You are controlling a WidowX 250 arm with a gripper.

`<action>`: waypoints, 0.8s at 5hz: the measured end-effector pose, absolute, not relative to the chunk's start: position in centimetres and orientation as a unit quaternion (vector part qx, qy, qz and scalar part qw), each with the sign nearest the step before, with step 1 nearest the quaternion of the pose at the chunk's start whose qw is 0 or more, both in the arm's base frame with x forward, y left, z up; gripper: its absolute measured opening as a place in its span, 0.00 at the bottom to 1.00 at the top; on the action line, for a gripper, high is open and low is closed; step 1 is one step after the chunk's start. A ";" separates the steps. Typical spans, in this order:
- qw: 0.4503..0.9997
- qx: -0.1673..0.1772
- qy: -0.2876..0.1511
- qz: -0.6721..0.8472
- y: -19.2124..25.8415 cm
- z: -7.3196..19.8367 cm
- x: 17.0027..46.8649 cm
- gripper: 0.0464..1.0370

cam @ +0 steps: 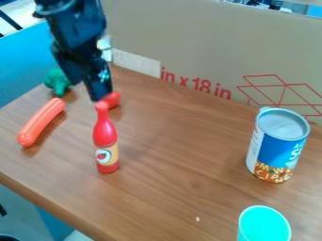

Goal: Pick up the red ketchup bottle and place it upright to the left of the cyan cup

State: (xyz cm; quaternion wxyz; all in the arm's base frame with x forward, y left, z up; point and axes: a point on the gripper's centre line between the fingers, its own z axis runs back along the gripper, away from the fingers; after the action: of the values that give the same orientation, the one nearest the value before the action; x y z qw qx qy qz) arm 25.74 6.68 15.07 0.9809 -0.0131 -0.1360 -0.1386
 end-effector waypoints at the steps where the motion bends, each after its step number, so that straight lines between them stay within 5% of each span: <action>1: 0.981 -0.010 -0.132 -0.145 6.8 14.4 26.2 0.96; 4: 0.966 -0.067 -0.146 -0.203 4.3 14.3 25.2 0.96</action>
State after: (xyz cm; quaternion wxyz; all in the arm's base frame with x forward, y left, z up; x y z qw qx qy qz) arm 25.23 4.26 14.29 0.9658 -0.0669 -0.1463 -0.2032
